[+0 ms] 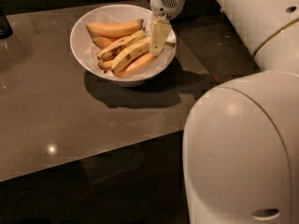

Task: Pick banana from white bowl

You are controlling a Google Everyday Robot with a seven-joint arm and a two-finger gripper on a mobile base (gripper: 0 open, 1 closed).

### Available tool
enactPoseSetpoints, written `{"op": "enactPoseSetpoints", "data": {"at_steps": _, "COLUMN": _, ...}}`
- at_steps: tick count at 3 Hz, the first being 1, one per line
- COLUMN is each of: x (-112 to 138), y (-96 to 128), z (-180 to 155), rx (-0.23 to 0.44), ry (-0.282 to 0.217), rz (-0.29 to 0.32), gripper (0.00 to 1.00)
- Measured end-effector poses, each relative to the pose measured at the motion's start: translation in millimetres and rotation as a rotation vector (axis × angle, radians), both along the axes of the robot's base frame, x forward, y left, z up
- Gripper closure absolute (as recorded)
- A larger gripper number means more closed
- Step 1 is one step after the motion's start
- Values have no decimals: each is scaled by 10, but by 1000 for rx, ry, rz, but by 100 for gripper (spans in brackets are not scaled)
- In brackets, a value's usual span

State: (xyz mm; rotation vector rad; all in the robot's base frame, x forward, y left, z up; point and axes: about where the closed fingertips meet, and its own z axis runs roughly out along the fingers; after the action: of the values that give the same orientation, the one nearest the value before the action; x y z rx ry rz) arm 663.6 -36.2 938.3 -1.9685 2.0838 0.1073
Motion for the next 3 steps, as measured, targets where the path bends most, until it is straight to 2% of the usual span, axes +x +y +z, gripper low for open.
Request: {"op": "enactPoseSetpoints", "data": {"at_steps": 3, "x": 0, "y": 0, "z": 0, "rx": 0, "ry": 0, "rz": 0, "gripper": 100}}
